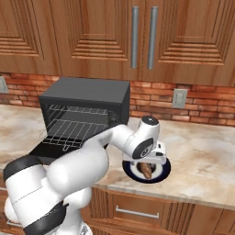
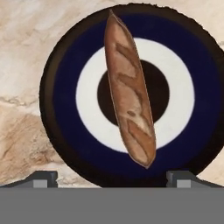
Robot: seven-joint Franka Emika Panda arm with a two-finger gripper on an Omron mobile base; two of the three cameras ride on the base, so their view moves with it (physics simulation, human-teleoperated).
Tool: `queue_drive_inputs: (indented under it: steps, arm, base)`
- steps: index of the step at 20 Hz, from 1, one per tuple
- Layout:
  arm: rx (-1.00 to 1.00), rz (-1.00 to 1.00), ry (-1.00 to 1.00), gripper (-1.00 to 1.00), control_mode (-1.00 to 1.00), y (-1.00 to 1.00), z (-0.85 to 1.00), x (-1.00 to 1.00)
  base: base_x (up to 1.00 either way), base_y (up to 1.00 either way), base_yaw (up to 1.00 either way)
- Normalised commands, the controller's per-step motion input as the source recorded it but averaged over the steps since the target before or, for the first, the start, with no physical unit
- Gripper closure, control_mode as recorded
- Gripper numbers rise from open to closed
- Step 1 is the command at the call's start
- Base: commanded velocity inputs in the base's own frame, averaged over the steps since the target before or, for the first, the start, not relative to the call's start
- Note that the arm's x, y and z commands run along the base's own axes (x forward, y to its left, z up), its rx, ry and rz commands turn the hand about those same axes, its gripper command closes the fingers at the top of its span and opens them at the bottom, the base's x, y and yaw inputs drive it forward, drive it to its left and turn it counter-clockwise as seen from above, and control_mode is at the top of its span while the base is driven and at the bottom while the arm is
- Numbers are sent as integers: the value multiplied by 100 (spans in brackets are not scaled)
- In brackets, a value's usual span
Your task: Pull the toaster oven rack outwards. Pick up the baguette from the plate and place it on the toaster oven rack. Close the toaster oven door fully and set the temperature to the lowest setting.
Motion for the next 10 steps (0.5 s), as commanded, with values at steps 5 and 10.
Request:
queue_drive_inputs:
  steps: [5,10]
  arm:
    - [0,6,0,-100,-100,-12,-18,20]
    - [0,5,0,-100,-100,-7,-17,23]
  base:
    - [0,0,0]
    - [0,0,0]
